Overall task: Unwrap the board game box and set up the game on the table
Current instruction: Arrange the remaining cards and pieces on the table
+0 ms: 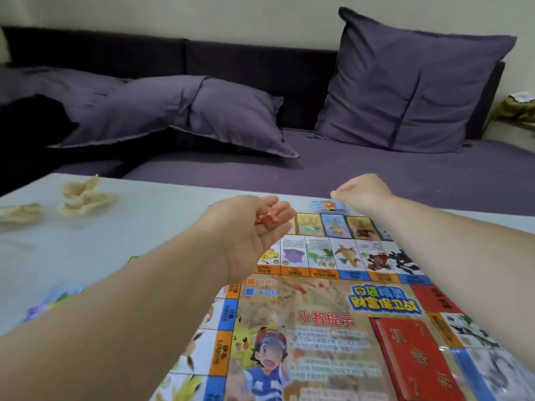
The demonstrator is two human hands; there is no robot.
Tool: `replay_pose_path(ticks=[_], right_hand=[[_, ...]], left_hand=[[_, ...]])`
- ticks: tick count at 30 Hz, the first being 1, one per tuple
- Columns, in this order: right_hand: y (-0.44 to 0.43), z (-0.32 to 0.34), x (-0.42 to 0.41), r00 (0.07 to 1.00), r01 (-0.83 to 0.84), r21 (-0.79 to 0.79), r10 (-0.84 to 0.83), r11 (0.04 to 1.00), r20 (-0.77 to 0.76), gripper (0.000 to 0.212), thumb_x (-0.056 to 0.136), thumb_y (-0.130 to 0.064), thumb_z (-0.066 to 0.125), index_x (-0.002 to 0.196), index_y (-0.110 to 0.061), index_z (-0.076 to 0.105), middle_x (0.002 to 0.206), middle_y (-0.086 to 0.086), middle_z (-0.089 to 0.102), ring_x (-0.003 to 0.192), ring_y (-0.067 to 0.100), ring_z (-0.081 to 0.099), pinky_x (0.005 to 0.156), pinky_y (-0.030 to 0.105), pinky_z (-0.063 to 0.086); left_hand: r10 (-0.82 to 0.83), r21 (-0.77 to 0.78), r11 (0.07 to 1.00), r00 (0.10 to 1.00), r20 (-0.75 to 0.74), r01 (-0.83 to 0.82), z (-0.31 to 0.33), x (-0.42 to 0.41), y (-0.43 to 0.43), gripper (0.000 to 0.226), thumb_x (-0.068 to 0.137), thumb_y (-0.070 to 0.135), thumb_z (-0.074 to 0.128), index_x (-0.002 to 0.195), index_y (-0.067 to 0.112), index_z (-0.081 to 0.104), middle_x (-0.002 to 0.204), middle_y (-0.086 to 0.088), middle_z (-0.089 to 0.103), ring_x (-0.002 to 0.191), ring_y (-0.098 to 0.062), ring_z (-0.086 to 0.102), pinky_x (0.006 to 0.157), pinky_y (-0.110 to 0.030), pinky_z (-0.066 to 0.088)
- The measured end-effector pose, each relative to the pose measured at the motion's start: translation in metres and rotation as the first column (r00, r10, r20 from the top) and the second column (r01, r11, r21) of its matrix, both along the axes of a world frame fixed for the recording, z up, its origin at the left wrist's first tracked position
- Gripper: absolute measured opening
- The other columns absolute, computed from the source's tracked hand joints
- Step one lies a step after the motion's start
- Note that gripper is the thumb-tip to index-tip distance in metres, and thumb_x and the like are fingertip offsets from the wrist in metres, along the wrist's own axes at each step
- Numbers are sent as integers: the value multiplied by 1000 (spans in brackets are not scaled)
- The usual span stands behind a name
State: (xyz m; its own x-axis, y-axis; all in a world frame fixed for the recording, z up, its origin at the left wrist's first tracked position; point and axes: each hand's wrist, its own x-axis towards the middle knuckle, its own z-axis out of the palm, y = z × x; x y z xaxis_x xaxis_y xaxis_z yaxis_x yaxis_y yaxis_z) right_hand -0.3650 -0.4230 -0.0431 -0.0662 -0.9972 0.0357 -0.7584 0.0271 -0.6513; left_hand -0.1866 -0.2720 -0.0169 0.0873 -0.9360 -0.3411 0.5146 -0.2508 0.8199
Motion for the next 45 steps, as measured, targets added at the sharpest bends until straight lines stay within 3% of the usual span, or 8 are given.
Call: replay_pose_path(ticks=[4,10,13,19,24,36,40,45], right_hand=[[17,1,2,998,-66,-65,64,996,-25,22,87,-19,61,96,-2,72,106,11,69,106,28,60,92,39,49],[111,46,37,890,-438,31,429,898,158,18,87,-38,63,78,-25,72,73,-17,66,64,0,52,60,18,38],[160,66,58,818,-570,107,552,814,159,18,83,-44,66,75,-29,73,61,-23,61,58,-4,51,57,13,37],[229,94,100,712,-691,88,654,717,256,9,85,-29,69,87,-22,73,82,-10,72,72,-3,62,68,9,47],[263,95,144,737,-637,40,593,770,324,6,87,-23,67,84,-18,69,49,-17,58,42,-2,42,46,10,34],[262,26,254,871,-452,37,432,891,233,17,88,-25,65,92,-10,72,103,6,71,89,15,60,64,21,42],[250,26,261,895,-437,36,431,899,115,28,94,-27,56,111,-8,68,121,6,65,114,23,56,91,29,42],[285,46,228,822,-534,-7,521,846,228,20,93,-26,57,104,-15,70,103,-4,69,91,12,60,79,22,45]], left_hand=[[21,3,1000,1000,-2,-21,-7,0,5,31,95,-10,33,114,-4,56,97,-14,68,85,-18,68,67,-25,57],[56,-28,998,998,-19,-56,6,-2,44,22,96,-4,43,109,3,59,91,-11,73,77,-14,72,66,-23,59],[77,-56,995,997,-20,-78,12,4,80,22,94,-3,46,107,3,63,87,-13,74,78,-16,71,68,-25,59],[154,-78,984,985,-74,-160,33,33,156,21,95,-1,45,101,0,65,85,-13,74,72,-14,71,65,-22,58],[426,-119,893,900,-93,-434,40,70,219,15,96,2,46,105,5,58,85,-7,71,72,-10,69,62,-17,57],[663,109,708,604,-442,-698,30,139,266,30,100,2,33,123,2,52,92,-10,61,81,-18,64,68,-29,51],[667,105,715,629,-400,-691,28,145,266,42,96,-11,25,126,0,51,94,-10,62,81,-17,63,69,-29,50],[588,37,794,750,-303,-607,31,132,267,41,95,-10,27,119,10,54,93,-4,66,85,-14,63,73,-27,50]])
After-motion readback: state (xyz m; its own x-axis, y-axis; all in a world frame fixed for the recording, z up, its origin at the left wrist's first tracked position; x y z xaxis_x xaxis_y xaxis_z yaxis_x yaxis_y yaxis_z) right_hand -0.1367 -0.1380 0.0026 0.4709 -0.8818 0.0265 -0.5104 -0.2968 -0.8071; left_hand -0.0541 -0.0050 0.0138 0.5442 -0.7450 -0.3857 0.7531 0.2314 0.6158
